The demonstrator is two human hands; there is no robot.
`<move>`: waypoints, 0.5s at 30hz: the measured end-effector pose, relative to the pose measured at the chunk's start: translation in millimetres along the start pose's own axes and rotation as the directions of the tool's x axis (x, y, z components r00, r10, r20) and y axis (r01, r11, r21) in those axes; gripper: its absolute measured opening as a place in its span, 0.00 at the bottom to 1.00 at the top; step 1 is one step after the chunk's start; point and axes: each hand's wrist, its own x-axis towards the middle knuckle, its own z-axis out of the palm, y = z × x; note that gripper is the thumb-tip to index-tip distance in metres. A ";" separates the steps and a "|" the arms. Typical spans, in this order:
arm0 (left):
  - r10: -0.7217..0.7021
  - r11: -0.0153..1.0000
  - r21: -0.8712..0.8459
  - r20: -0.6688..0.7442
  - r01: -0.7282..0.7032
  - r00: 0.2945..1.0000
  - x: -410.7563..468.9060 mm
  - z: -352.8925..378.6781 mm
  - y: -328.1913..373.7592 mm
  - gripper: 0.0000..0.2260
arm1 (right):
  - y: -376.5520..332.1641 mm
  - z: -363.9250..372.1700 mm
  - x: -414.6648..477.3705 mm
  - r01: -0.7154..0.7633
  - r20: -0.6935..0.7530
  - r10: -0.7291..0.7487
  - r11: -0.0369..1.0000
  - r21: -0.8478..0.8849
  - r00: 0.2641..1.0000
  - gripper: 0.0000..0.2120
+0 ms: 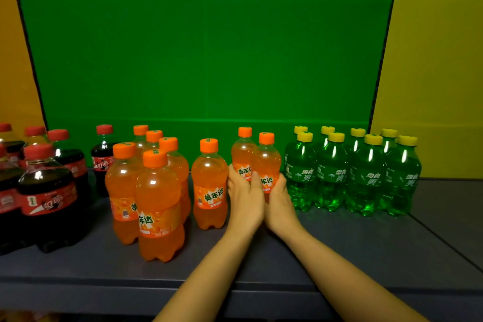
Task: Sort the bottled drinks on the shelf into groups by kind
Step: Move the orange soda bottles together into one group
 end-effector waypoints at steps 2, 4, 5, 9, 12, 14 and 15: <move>-0.086 0.993 -0.076 -0.015 0.085 0.996 16.3 2.7 3.1 0.26 | 2.9 0.7 1.1 0.025 -0.007 -0.025 0.999 -0.029 1.000 0.33; -0.142 0.987 -0.080 -0.002 0.141 0.990 29.9 3.7 0.1 0.29 | 4.3 0.5 1.7 0.020 -0.020 -0.020 1.000 -0.019 1.000 0.34; -0.171 0.982 -0.087 0.009 0.171 0.985 35.4 3.7 -2.7 0.30 | 4.5 0.3 1.6 0.022 -0.025 -0.022 1.000 -0.015 0.999 0.35; -0.310 0.914 -0.246 0.086 0.322 0.947 54.3 4.1 -14.8 0.29 | 6.4 0.4 2.1 0.041 -0.011 -0.041 0.999 -0.015 0.999 0.33; -0.340 0.886 -0.307 0.078 0.347 0.937 64.5 4.0 -20.7 0.25 | 7.3 1.0 2.5 0.040 0.001 -0.040 0.999 -0.024 0.999 0.32; -0.333 0.883 -0.321 0.084 0.341 0.939 68.5 5.4 -23.5 0.26 | 7.5 1.2 2.8 0.043 -0.005 -0.043 0.999 -0.026 0.999 0.31; -0.331 0.881 -0.325 0.096 0.344 0.939 70.0 6.3 -25.1 0.25 | 7.9 1.6 3.1 0.042 -0.005 -0.042 0.999 -0.026 0.999 0.31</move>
